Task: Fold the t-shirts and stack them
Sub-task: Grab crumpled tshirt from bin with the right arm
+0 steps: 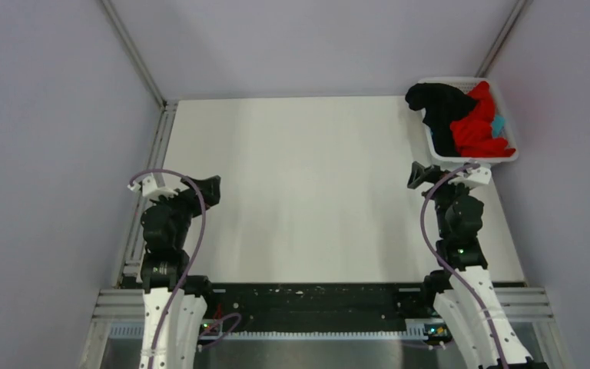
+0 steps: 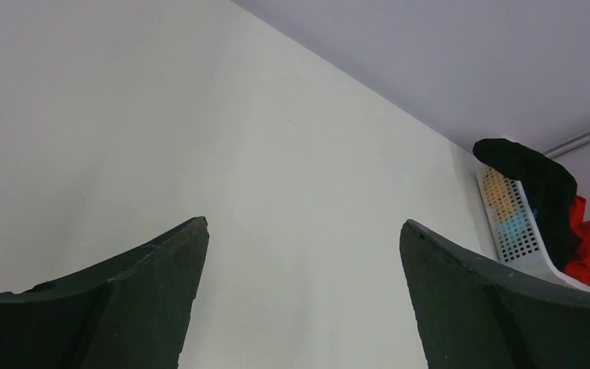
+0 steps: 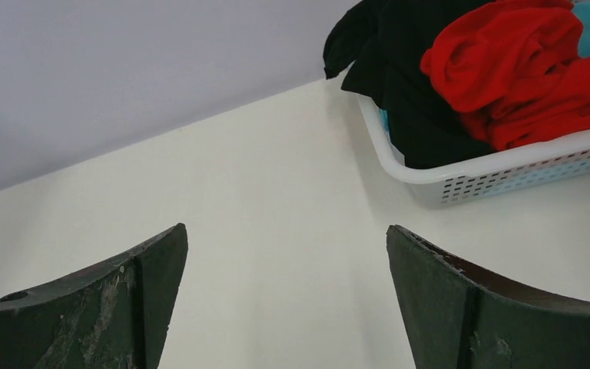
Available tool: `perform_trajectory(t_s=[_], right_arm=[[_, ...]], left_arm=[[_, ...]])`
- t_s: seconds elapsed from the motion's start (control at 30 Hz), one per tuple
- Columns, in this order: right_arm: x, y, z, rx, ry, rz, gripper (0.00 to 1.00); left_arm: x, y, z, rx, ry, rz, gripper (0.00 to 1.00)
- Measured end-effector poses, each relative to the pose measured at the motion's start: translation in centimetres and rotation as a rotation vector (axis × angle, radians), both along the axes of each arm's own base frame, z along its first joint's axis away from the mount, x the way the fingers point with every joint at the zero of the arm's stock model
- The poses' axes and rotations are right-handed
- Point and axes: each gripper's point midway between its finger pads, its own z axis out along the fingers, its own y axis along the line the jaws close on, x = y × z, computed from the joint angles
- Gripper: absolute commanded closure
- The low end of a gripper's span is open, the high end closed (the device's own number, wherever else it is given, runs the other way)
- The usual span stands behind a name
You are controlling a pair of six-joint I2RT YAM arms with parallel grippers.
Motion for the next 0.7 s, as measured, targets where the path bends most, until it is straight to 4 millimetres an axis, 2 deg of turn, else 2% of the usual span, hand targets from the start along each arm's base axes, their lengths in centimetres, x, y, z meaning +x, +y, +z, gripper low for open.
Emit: perform_trajectory(t_s=[0.23, 0.33, 0.37, 0.43, 0.53, 0.6, 0.7], right_arm=[[0.1, 0.8, 1.0, 0.031, -0.036, 0.040, 0.01], [0.5, 0.8, 2.5, 0.031, -0.039, 0.037, 0.01], [0.7, 0.7, 3.5, 0.030, -0.041, 0.033, 0.01], [1.7, 0.5, 6.7, 0.024, -0.058, 0.021, 0.01], [4.1, 0.1, 12.5, 0.018, -0.066, -0.011, 0.01], [6.3, -0.4, 16.1, 0.006, -0.048, -0.045, 0.01], [10.0, -1.5, 18.9, -0.024, 0.005, -0.101, 0.01]], left_arm=[[0.2, -0.5, 0.6, -0.030, -0.024, -0.020, 0.01], [0.3, -0.6, 0.9, -0.041, -0.040, -0.022, 0.01], [0.4, -0.6, 0.9, -0.044, -0.049, -0.023, 0.01], [0.6, -0.6, 0.4, -0.051, -0.051, -0.021, 0.01], [0.8, -0.3, -1.0, -0.061, -0.019, -0.002, 0.01], [0.9, 0.0, -1.2, -0.065, -0.010, 0.017, 0.01], [0.9, 0.3, -1.2, -0.065, -0.014, 0.035, 0.01]])
